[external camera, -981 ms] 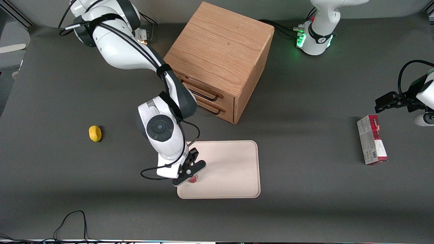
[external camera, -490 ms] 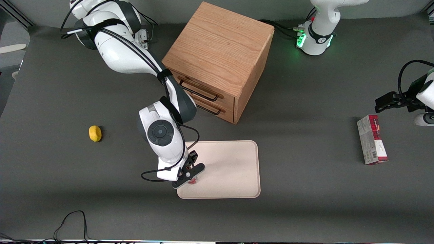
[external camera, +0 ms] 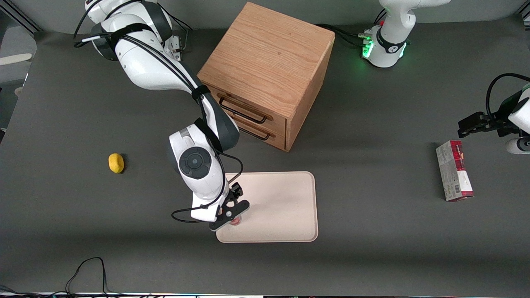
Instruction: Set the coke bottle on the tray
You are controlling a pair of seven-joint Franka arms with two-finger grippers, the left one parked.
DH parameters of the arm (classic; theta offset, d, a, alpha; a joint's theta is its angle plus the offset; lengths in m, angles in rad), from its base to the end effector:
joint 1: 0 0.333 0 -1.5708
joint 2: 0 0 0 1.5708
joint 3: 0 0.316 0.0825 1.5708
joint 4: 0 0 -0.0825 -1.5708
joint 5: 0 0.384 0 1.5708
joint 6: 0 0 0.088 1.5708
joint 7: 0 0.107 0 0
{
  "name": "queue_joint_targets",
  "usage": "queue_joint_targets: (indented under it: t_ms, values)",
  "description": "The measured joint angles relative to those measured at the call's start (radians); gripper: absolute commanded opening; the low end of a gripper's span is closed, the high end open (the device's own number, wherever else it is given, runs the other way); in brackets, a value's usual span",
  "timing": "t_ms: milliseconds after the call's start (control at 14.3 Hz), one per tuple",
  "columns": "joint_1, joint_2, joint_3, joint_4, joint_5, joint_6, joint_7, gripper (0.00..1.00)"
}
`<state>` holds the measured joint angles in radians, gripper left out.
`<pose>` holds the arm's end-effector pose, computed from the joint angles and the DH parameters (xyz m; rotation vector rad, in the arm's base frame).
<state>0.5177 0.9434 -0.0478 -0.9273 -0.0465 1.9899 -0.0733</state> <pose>0.7037 0.3712 0.3219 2.9497 0.8828 0.2064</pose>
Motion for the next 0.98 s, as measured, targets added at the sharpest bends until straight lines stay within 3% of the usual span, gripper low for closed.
queue_joint_targets:
  t_ms: [210,561,981]
  values:
    - [0.001,-0.021,0.000,0.015,0.000,-0.019,0.012,1.00]
    - [0.003,-0.198,-0.008,0.039,0.000,-0.259,0.021,1.00]
    - [-0.009,-0.389,-0.116,0.016,0.000,-0.494,0.021,1.00]
